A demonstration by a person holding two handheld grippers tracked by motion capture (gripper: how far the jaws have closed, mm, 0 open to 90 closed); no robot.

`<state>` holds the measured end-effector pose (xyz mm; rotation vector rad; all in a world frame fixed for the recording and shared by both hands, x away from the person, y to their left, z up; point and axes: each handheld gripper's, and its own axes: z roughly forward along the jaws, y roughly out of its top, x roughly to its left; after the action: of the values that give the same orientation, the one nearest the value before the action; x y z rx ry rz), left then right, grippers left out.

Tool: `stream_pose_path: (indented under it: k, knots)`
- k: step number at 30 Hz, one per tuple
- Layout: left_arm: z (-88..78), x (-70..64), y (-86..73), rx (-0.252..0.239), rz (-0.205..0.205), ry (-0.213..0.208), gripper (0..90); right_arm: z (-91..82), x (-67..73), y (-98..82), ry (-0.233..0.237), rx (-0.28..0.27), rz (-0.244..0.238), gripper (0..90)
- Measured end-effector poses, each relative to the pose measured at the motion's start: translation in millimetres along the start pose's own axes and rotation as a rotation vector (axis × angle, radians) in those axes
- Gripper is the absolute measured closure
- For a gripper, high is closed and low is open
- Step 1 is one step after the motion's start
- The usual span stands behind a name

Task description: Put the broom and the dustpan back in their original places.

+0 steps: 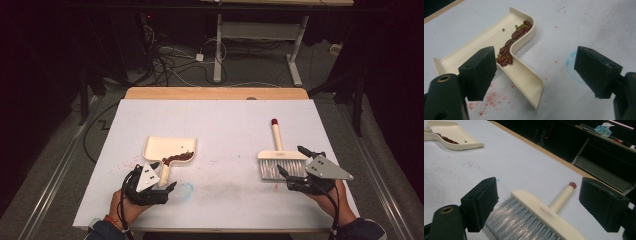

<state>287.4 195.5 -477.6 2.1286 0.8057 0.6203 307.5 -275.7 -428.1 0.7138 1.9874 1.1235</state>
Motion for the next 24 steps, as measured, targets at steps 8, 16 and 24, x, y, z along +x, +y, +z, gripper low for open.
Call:
stream_pose_path:
  k: [8,16,24]
  knots:
    - [0.6,-1.6,-0.3,0.001,0.002,0.002,18.1,-0.4,4.2,-25.6,0.034,0.034,0.016,16.5]
    - [-0.3,-4.6,-1.6,0.011,0.006,0.007,18.1,-11.0,17.1,-42.3,0.070,0.001,0.017,18.0]
    - [-0.2,-5.5,0.2,0.012,0.011,0.010,18.1,-13.3,16.4,-46.0,0.058,0.012,0.031,18.0]
